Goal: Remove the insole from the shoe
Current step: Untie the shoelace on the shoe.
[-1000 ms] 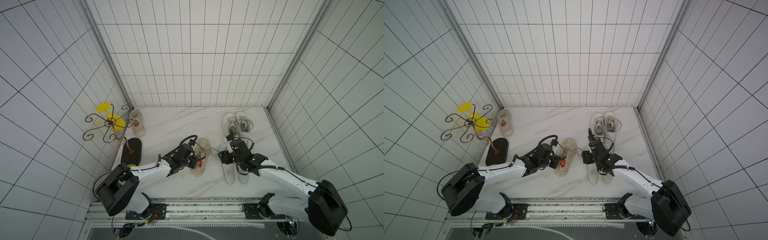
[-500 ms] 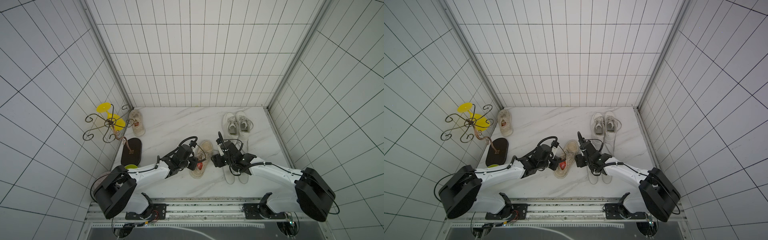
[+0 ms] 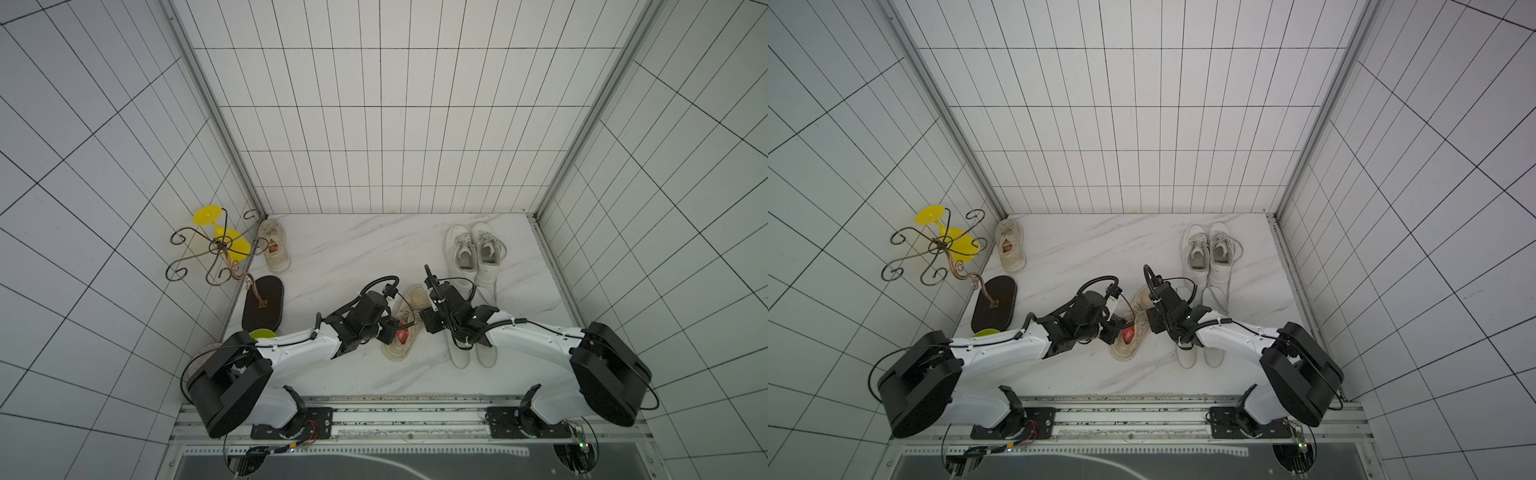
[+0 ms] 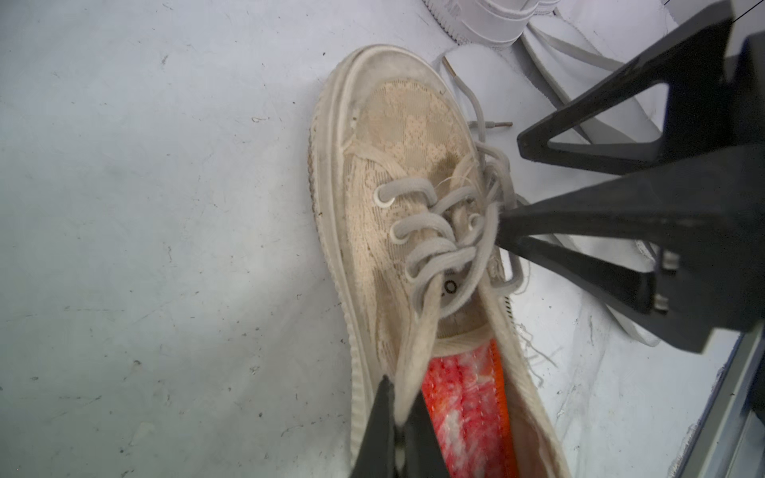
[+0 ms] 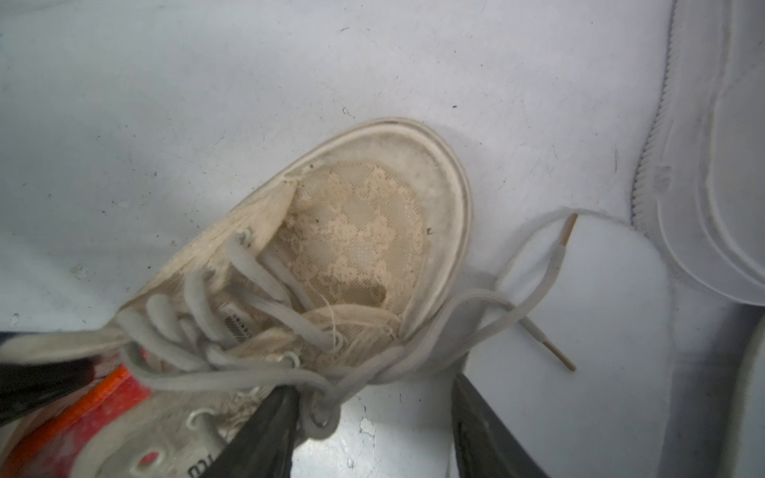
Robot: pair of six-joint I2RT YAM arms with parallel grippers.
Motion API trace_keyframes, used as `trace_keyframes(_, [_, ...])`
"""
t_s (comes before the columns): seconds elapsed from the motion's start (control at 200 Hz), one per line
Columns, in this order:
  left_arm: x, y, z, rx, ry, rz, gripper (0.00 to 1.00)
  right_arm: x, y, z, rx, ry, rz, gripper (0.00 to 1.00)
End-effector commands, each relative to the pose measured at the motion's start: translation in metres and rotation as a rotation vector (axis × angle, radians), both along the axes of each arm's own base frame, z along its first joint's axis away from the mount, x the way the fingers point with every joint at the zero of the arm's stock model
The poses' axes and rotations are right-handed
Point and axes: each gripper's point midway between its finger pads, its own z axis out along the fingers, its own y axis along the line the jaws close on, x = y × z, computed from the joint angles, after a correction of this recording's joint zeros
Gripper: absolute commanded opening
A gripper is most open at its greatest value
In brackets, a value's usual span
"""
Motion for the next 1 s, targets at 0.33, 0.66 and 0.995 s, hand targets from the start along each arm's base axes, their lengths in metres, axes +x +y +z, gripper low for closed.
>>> trace_keyframes(0.33, [-0.007,-0.028,0.034,-0.105,-0.091,-0.109,0.0,0.049,-0.018,0.037,-0.031,-0.246,-0.267,0.58])
trace_keyframes(0.66, [-0.015,-0.036,0.038,-0.114,-0.097,-0.155,0.0,0.061,-0.022,0.044,0.049,-0.312,-0.355,0.68])
trace_keyframes(0.995, [-0.019,-0.037,0.042,-0.128,-0.108,-0.17,0.0,0.081,-0.054,0.072,0.142,-0.333,-0.468,0.82])
